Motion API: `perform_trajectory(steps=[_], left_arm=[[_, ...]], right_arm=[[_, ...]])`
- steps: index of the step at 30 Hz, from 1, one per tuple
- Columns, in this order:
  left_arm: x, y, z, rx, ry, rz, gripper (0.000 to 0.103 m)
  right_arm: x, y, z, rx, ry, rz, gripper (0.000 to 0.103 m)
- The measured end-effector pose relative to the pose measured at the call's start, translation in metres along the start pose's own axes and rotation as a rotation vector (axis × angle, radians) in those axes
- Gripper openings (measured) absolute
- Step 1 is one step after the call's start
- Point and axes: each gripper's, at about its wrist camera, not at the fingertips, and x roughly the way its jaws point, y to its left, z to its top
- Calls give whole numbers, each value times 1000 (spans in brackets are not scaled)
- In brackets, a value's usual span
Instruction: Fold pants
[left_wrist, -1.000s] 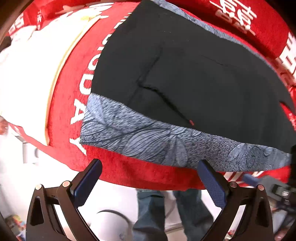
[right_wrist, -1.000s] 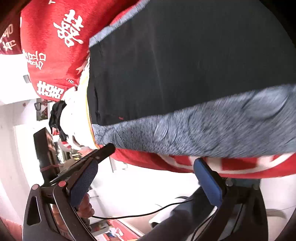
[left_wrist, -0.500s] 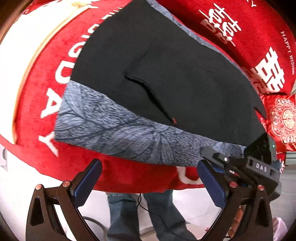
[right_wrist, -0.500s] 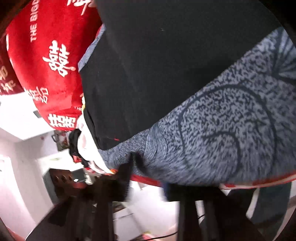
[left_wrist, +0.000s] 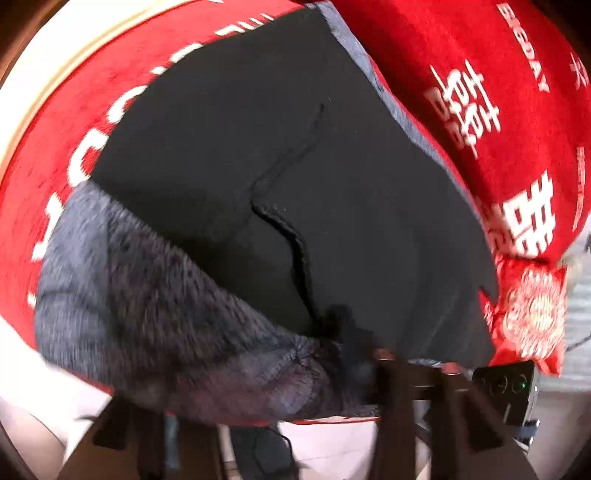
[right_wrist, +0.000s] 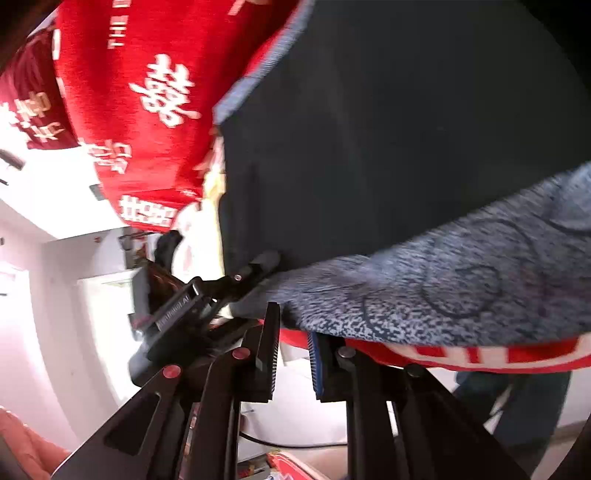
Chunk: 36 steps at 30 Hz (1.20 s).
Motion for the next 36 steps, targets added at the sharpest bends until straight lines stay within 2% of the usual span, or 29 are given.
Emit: perform_trajectory(steps=[1,3,7,11,12,13,14,17,20,25,26,30,35,36], left_arm=[[0,0,0,15,0,0,38],[-2,-4,0,46,4,-4,33],[-6,-9,3,94,24,3,33],[-8,-9,2,130,36,20,33],[-7,-8,1,133,40,23,33],[-6,-7,1,135,41,28,33],[-6,-5,1,133,42,36,33],[-6,-8,3,95,39,55,33],[-23,-21,7,77,5,65,33],[-53,-60,37,72,-76,65,33],[-58,-69,47,71,-98,64,33],[-58,-98,95,99,-157,84,33],[-25,-112,166,128,-196,146,34],[-13,-111,178,134,-197,167,40]], right_arm=[[1,-6,-1,8,1,-20,31],[-8,-26,-5,46,-23,-42,56],[-35,-66,-15,171,-121,-1,58],[-47,-100,-18,311,-204,203,58],[-48,-105,-18,341,-220,244,50],[-51,-109,-19,372,-244,264,38],[-54,-111,-19,388,-263,247,6],[-66,-89,-5,348,-256,128,7],[-84,-28,30,130,-184,-15,7],[-108,43,96,-99,-91,-50,7],[-111,57,118,-133,-64,-54,7],[-107,84,188,-212,9,-55,7],[-69,96,275,-243,109,-94,10],[-56,90,285,-242,125,-109,11]])
